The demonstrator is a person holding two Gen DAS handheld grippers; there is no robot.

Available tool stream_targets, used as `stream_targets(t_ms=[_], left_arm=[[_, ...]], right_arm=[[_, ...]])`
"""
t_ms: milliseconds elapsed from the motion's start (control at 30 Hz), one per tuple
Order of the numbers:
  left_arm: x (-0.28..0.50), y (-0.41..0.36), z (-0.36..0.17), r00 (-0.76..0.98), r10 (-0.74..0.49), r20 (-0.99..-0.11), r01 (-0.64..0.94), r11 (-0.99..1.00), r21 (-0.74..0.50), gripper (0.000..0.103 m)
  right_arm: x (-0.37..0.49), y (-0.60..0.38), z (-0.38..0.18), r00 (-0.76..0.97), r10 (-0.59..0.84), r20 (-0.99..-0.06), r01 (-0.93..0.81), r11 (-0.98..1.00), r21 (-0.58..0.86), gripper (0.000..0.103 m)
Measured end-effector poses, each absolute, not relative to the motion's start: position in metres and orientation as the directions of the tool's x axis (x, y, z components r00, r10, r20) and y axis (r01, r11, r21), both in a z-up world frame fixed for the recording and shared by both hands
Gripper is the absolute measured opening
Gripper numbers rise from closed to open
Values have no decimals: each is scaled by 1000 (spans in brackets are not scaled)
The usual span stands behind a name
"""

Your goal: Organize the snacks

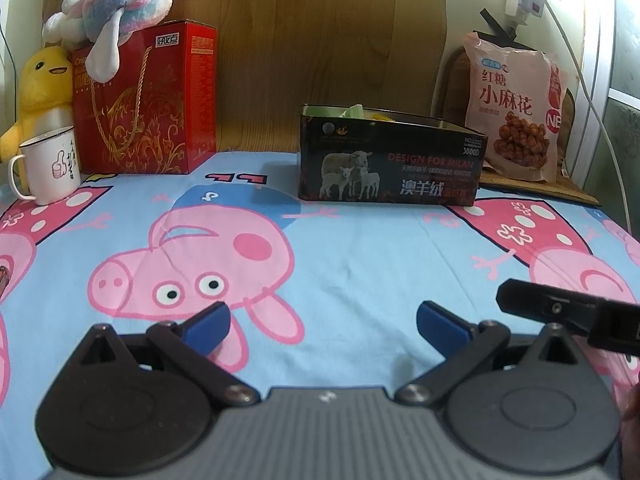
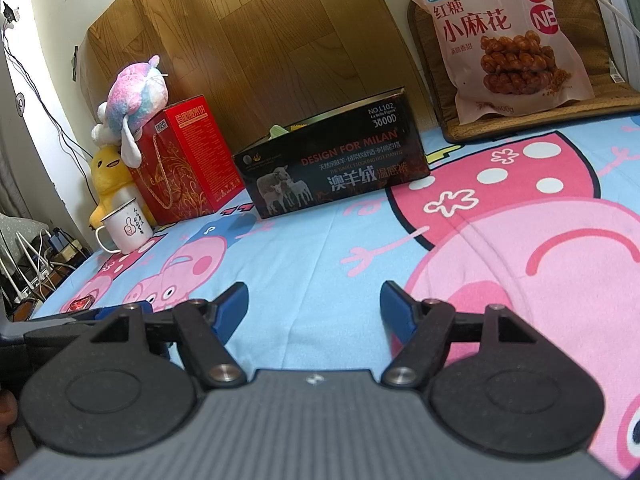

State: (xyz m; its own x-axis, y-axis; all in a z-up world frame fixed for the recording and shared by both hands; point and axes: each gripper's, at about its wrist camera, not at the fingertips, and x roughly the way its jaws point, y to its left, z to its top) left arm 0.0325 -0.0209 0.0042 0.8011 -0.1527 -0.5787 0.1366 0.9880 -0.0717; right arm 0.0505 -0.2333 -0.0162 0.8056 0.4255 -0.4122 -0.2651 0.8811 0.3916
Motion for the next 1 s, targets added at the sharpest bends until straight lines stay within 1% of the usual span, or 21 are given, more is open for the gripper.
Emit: stream_targets(t_ms=[433,1000], left_arm=[[34,-18,3,795,-165,-584,136,986,-95,103],[34,-17,3,796,-169,-582,138,986,-96,103]], right_arm=[[50,-233,-16,806,426,-412,-265,881,392,75],[50,-233,-17,806,426,-412,-265,881,392,75]])
